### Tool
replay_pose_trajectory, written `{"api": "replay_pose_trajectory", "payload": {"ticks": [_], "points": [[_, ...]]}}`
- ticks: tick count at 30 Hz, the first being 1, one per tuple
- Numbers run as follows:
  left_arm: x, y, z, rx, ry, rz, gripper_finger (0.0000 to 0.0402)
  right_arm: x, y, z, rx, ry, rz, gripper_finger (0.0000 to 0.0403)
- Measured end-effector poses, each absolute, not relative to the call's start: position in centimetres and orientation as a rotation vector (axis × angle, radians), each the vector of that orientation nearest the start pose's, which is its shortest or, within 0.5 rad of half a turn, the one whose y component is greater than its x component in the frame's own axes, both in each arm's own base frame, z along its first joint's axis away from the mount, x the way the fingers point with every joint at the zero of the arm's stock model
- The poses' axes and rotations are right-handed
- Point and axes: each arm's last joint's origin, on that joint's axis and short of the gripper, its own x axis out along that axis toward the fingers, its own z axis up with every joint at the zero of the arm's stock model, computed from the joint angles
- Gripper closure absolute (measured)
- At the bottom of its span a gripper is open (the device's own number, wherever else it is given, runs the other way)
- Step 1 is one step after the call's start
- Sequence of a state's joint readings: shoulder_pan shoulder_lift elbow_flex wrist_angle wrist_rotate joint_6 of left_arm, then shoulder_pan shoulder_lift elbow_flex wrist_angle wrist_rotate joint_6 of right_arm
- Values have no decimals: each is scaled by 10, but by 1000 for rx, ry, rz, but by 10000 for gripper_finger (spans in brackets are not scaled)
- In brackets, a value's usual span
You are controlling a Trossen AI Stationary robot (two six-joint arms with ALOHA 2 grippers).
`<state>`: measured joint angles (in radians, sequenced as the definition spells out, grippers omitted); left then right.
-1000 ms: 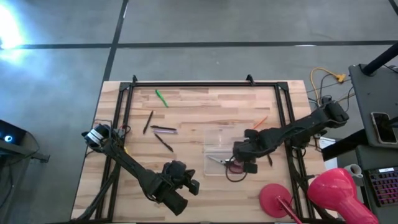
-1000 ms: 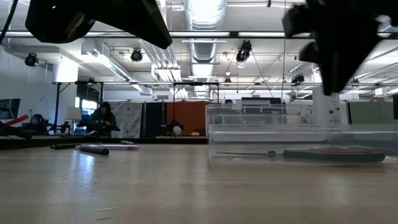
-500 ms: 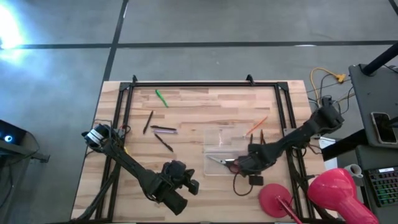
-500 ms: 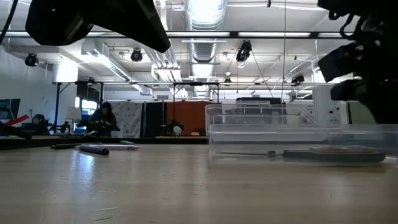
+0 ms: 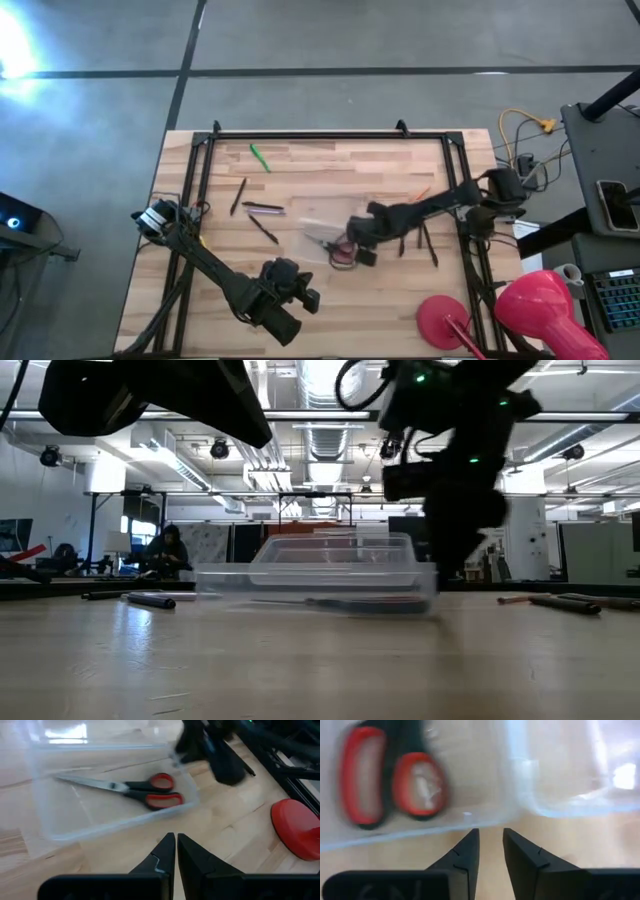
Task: Pick & place school supplies into a supply box
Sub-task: Move the transparent supply box to the center of the table, then put the orange pencil into the transparent supply box
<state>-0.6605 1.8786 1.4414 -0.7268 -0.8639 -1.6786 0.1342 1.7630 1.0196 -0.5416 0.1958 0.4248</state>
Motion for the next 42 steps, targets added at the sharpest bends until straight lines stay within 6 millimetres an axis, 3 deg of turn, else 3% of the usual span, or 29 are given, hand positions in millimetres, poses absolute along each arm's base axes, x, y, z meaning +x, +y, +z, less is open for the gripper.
{"api": "replay_pose_trajectory", "payload": {"ticks": [6,11,15,17,20,28,33,42], "points": [[316,-218,227,-791,420,736,398,316,8,168,102,1218,-578,319],[316,-219,227,-797,417,733,398,290,-3,182,203,1314,-832,321],[316,-218,226,-793,418,735,398,264,-8,174,310,1422,-949,314],[315,-218,225,-788,421,738,398,254,-12,164,332,1480,-914,312],[314,-217,223,-783,424,740,398,242,-14,155,230,1539,-790,317],[314,-219,223,-789,421,732,398,217,-12,156,-128,1673,-381,331],[313,-219,221,-783,424,735,398,212,-11,158,-313,1737,-181,318],[313,-218,219,-782,425,736,398,212,-16,157,-436,1757,78,281]]}}
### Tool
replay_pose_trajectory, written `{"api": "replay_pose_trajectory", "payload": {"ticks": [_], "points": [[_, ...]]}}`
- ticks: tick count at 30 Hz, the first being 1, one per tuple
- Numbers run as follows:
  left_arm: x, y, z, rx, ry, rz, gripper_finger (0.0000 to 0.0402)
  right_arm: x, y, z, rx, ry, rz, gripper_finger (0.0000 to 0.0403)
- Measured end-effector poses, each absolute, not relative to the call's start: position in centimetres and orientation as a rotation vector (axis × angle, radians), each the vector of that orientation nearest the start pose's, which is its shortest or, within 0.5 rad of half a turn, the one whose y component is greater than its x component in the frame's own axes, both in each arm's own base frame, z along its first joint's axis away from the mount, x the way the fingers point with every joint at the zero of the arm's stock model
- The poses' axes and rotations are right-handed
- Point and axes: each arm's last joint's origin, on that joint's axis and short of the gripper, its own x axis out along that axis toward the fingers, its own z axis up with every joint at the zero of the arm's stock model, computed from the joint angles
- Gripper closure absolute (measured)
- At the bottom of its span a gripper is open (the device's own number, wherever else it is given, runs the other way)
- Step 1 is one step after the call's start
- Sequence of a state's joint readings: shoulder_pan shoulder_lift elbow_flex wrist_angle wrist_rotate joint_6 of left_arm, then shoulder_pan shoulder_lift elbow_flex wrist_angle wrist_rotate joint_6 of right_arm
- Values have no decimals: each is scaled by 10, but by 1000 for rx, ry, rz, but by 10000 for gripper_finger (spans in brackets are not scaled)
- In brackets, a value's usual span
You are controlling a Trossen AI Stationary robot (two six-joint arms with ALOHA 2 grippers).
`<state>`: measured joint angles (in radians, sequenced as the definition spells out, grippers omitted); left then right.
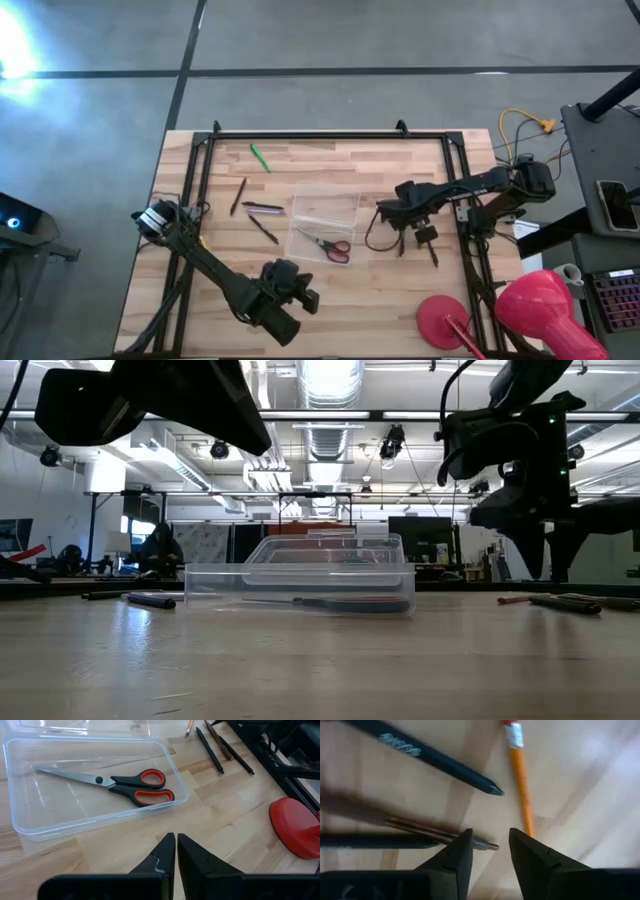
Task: Pick & place school supplies into a supply box
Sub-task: Put the orange pencil into the transparent supply box
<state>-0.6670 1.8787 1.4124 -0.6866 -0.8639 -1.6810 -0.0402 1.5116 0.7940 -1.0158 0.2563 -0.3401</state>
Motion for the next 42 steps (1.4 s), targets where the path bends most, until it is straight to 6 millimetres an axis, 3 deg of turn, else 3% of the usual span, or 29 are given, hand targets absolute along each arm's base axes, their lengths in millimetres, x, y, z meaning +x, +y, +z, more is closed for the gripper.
{"api": "replay_pose_trajectory", "payload": {"ticks": [12,22,28,35,42], "points": [[313,-218,217,-784,421,736,398,217,-41,151,-484,1682,79,257],[312,-217,215,-780,424,741,398,220,-50,122,-471,1776,151,263],[312,-217,214,-780,427,743,398,223,-56,121,-441,1779,192,293],[310,-216,210,-800,423,758,398,218,-72,120,-260,1752,166,379],[311,-214,209,-804,420,764,398,220,-75,124,-145,1753,59,391]]}}
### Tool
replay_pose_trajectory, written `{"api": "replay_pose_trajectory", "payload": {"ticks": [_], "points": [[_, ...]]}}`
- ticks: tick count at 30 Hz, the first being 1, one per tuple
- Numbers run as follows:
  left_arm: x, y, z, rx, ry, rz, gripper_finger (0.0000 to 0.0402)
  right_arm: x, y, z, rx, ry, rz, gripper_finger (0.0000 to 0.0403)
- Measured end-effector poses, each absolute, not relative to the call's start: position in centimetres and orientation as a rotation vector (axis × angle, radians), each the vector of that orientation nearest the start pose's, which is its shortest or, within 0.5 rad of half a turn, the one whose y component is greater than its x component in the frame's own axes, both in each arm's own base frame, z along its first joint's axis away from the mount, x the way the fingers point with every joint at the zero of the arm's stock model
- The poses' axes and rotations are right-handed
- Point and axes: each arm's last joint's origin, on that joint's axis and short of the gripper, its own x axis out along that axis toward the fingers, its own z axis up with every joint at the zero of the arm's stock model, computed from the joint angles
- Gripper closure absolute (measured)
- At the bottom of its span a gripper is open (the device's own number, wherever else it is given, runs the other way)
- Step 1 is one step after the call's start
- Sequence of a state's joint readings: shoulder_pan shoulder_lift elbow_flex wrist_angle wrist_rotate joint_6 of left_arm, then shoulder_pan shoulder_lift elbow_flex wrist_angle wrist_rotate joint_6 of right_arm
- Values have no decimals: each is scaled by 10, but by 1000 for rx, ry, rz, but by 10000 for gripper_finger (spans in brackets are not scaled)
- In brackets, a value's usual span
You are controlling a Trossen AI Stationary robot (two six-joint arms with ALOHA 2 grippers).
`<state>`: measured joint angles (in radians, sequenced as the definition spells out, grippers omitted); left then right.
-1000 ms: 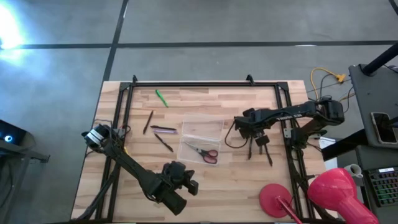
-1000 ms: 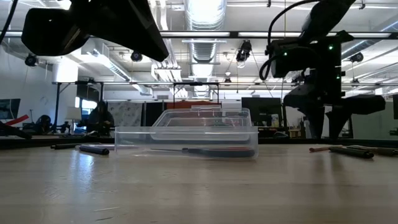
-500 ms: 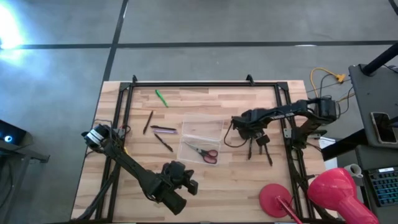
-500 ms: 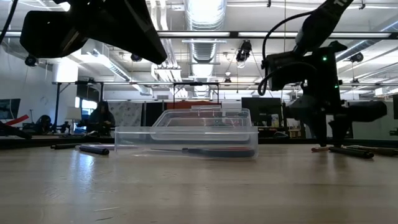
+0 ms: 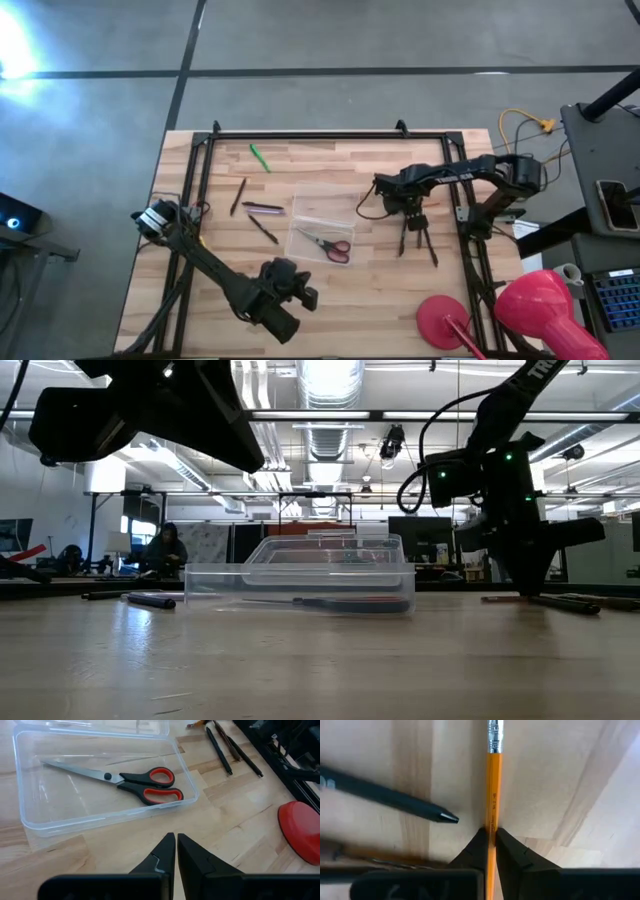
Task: Pick & place school supplies into a supply box
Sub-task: Put the orange pencil into the transparent supply box
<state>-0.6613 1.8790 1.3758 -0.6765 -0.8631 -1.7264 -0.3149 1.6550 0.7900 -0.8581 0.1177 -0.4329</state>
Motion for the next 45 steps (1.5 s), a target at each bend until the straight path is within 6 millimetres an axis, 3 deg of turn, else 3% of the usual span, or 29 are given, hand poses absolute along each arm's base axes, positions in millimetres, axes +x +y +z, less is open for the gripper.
{"api": "replay_pose_trajectory", "payload": {"ticks": [5,12,17,21,25,31,39,45], "points": [[311,-213,211,-807,415,764,398,229,-77,141,16,1657,-91,393],[304,-209,233,-851,386,737,398,232,-72,201,289,1389,-199,394],[299,-207,247,-837,383,706,398,231,-59,241,571,1187,-149,394],[295,-207,252,-822,341,709,398,245,-39,269,670,971,-79,394],[287,-209,264,-799,234,705,398,268,-16,267,708,925,-15,394],[262,-220,289,-737,51,667,398,319,7,241,645,1033,55,394],[248,-222,303,-710,-12,648,398,403,9,239,585,1000,118,394],[247,-223,306,-735,-24,637,398,436,7,215,603,1117,155,394]]}}
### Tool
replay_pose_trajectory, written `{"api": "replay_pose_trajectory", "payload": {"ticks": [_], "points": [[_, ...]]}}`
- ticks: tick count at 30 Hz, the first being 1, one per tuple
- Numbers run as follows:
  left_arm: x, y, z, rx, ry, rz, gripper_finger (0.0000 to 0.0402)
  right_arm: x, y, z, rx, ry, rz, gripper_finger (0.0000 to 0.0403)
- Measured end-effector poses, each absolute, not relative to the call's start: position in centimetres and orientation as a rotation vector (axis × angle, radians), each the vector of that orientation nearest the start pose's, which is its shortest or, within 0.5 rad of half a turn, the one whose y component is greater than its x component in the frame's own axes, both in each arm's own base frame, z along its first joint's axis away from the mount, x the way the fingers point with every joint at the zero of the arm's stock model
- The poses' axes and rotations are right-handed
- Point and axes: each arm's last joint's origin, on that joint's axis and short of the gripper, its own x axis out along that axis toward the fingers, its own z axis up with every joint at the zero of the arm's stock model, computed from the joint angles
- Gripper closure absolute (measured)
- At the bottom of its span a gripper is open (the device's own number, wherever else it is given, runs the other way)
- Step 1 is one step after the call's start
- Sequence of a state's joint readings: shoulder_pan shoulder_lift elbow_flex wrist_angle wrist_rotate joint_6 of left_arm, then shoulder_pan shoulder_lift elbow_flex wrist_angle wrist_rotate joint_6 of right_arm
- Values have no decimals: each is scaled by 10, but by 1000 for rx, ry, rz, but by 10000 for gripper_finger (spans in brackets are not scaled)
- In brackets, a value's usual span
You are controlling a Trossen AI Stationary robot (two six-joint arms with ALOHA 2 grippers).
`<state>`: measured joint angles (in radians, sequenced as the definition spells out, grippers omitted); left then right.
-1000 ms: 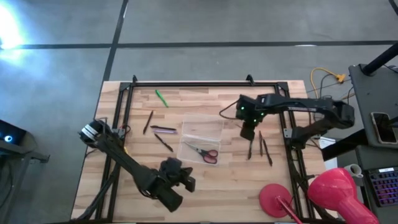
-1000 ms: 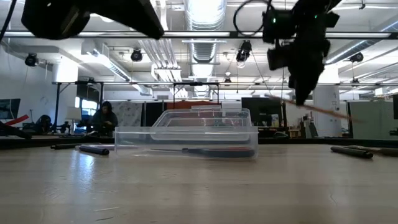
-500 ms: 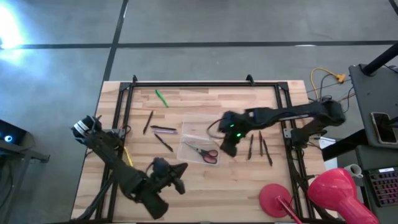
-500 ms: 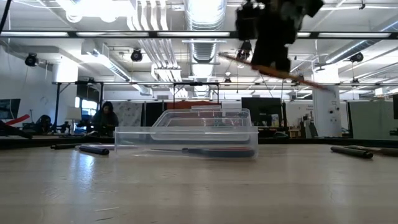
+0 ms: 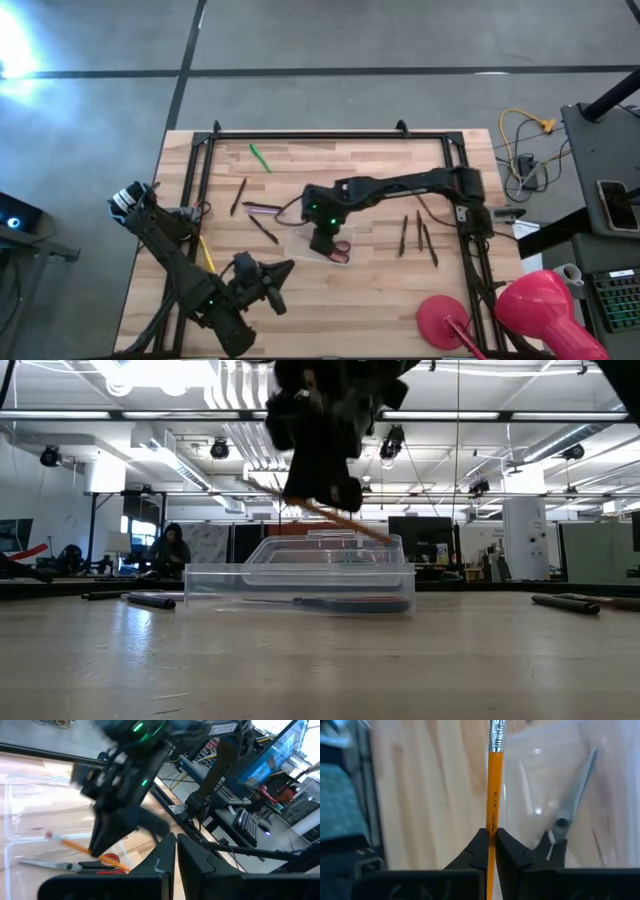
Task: Pick & place school supplies into a supply box
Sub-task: Put the orange pencil into the transparent supply box
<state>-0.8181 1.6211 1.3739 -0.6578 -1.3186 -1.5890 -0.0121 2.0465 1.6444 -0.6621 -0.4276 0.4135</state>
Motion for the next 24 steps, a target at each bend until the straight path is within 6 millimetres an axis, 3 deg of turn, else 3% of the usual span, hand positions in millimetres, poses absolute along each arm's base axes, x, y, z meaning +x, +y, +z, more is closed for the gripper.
{"api": "replay_pose_trajectory", "payload": {"ticks": [9,13,24], "points": [[244,-226,307,-725,-39,631,398,459,2,190,388,1228,138,392],[243,-225,307,-711,-35,634,398,465,-1,180,387,1261,116,391],[243,-225,308,-711,-35,634,398,460,-27,168,364,1338,-23,376]]}}
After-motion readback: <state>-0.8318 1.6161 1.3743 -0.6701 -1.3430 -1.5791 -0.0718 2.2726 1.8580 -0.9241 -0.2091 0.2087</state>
